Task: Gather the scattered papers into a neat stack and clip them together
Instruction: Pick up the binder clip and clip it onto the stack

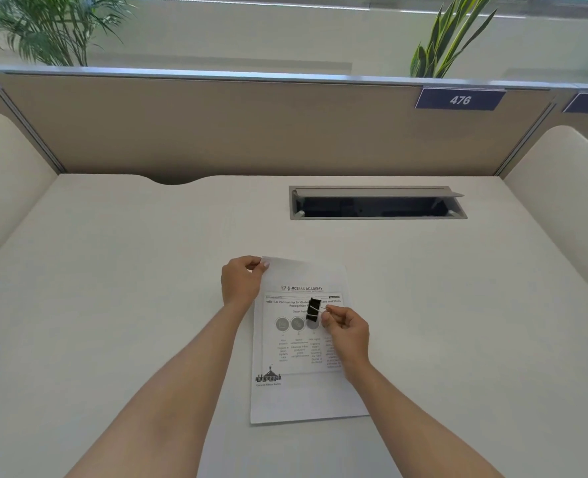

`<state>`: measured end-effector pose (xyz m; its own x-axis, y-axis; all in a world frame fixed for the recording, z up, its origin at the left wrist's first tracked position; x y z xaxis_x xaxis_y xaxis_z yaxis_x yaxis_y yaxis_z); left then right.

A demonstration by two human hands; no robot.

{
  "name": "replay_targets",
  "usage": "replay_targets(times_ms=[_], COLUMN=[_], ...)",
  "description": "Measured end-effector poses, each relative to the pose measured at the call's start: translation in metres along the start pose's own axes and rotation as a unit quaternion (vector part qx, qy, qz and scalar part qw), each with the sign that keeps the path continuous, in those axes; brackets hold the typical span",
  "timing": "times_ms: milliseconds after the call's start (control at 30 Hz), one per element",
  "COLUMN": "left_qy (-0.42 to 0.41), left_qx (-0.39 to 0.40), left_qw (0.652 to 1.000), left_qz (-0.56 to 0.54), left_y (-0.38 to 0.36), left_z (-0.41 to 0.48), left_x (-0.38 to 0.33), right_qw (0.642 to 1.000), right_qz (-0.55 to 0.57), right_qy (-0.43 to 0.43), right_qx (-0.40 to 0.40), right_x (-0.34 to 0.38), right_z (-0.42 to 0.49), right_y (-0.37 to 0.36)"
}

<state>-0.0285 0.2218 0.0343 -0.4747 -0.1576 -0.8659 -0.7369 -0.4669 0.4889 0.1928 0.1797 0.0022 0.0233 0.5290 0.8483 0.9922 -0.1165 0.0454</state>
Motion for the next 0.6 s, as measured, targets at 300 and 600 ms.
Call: replay_targets(times_ms=[300, 600], left_qy=[0.000, -0.021], left_qx=[-0.029, -0.053], left_qw=[0.997, 0.993], left_qz=[-0.068, -0.103], left_y=[0.008, 0.012], left_z=[-0.005, -0.016], left_x=[-0.012, -0.027], right_qw=[0.956, 0.812], right_qz=[-0.169, -0.409], right_qy=[0.239, 0.411], right_qx=[0.018, 0.067], right_x=[0.089, 0.152], right_z=[0.004, 0.000], right_y=[-0.025, -0.054])
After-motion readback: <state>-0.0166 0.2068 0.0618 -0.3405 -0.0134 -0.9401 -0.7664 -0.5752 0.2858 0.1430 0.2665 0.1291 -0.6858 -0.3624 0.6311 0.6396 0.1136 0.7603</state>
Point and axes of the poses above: each hand's wrist, its own z-axis towards the middle knuckle, its own y-axis out of the back of the hand, x = y × z, the point moved 1 cm from there along z, towards the middle knuckle, and after that the axes turned 13 degrees about -y, right-handed, at the moved point
